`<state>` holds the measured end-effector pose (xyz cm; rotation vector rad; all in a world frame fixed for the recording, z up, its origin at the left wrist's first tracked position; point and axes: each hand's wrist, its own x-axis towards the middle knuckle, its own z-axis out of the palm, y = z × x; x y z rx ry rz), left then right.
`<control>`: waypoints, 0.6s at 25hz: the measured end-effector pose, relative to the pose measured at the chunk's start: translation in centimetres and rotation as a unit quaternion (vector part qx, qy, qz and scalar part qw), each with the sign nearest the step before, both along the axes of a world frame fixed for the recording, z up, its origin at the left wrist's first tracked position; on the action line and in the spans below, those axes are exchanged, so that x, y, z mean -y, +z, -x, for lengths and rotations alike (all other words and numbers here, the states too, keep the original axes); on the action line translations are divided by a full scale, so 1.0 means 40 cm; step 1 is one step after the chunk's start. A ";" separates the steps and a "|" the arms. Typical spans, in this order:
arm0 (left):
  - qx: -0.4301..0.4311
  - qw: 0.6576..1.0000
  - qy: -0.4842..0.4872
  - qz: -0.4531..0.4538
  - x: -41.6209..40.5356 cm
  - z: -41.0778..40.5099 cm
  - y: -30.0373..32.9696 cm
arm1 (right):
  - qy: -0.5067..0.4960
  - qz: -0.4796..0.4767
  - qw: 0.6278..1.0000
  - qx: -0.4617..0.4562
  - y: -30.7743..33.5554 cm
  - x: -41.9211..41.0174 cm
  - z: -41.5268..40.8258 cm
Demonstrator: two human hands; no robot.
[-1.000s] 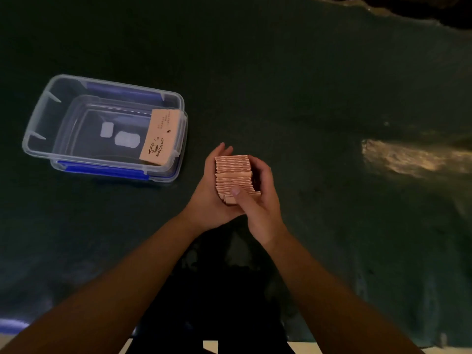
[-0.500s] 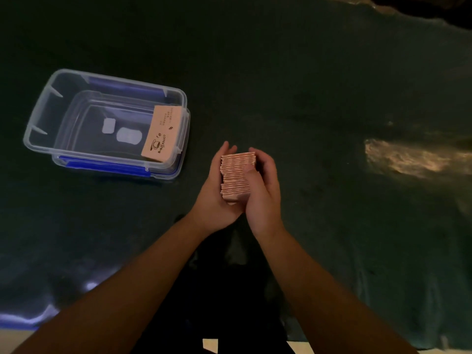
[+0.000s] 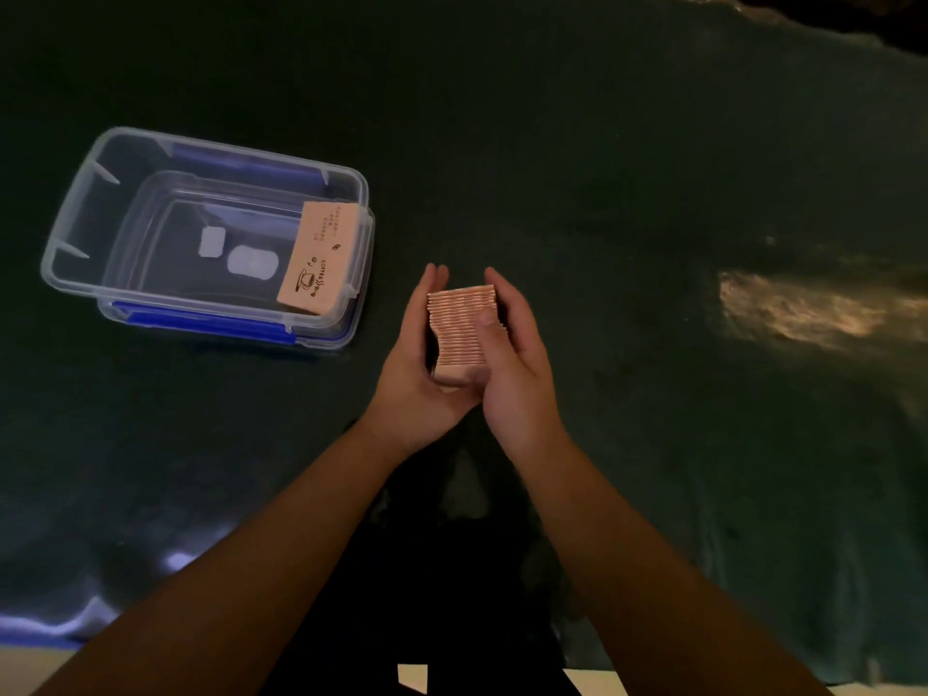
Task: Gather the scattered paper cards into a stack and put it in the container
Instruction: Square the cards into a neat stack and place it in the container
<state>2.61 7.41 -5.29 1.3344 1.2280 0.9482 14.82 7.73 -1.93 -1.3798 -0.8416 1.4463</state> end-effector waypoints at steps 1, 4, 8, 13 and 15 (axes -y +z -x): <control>0.010 1.000 -0.005 0.002 0.001 -0.002 0.000 | 0.003 -0.010 1.000 0.015 0.001 -0.002 0.003; 0.024 0.999 -0.026 0.002 0.001 -0.013 -0.006 | -0.029 -0.005 0.999 0.040 -0.002 0.001 0.020; 0.040 0.999 -0.035 0.005 -0.008 -0.024 -0.008 | -0.066 -0.023 0.994 0.084 -0.010 -0.005 0.028; 0.021 0.999 -0.028 -0.032 -0.028 -0.026 -0.031 | -0.099 -0.007 0.993 0.070 -0.009 -0.032 0.033; 0.010 0.998 -0.040 -0.049 -0.032 -0.012 -0.045 | -0.081 -0.009 0.994 0.068 -0.014 -0.030 0.033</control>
